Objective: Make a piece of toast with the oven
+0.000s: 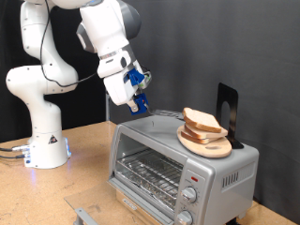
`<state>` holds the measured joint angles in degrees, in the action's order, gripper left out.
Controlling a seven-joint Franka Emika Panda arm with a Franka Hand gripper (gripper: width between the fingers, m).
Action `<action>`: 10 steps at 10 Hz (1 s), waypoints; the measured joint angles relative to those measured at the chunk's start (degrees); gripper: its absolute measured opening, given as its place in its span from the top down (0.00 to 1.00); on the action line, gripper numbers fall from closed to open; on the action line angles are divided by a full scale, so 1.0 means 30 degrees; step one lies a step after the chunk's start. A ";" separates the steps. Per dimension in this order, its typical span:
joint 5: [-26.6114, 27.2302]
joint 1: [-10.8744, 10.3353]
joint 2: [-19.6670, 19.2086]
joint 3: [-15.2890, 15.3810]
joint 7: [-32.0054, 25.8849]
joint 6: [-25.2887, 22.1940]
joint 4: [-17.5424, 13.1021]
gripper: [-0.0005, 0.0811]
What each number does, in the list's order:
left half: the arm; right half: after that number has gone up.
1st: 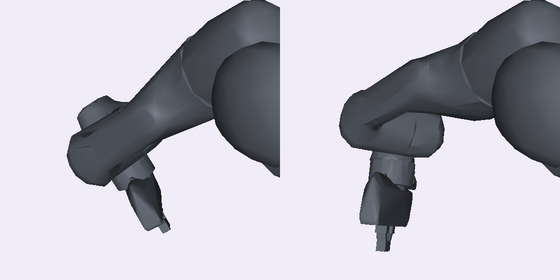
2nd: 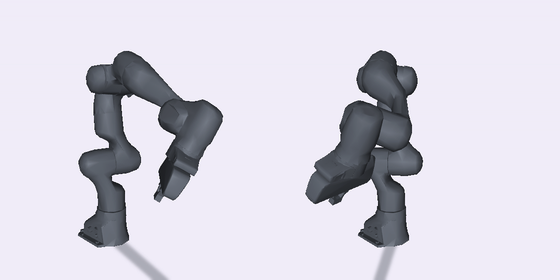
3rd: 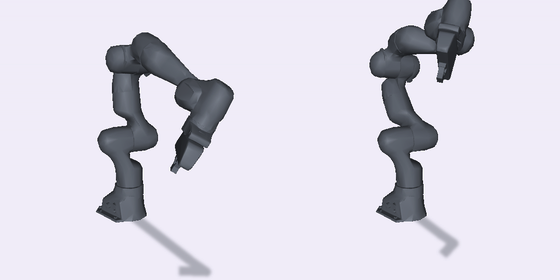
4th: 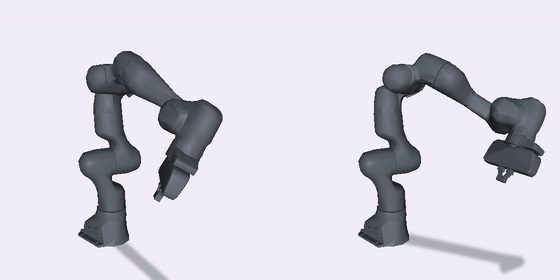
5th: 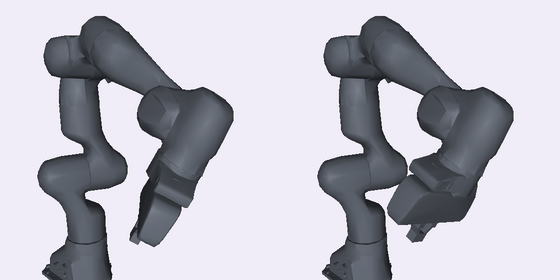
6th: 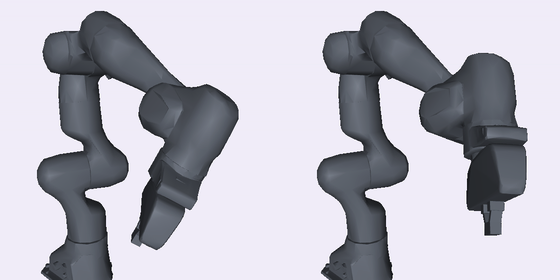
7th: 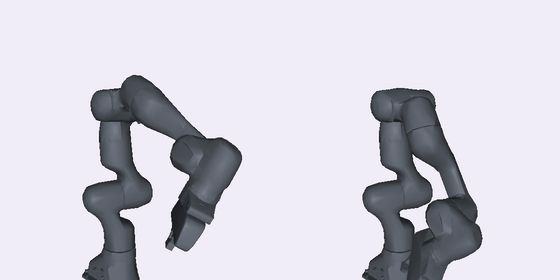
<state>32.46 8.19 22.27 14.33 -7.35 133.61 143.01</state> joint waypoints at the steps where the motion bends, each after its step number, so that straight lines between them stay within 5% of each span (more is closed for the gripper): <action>1: -0.0138 0.0031 -0.0029 0.0031 0.0340 0.0004 -0.0030 0.46; 10: -0.1691 0.0103 -0.2398 0.0629 0.2506 0.0735 -0.1552 0.46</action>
<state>27.39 8.50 15.07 16.21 0.17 135.81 138.36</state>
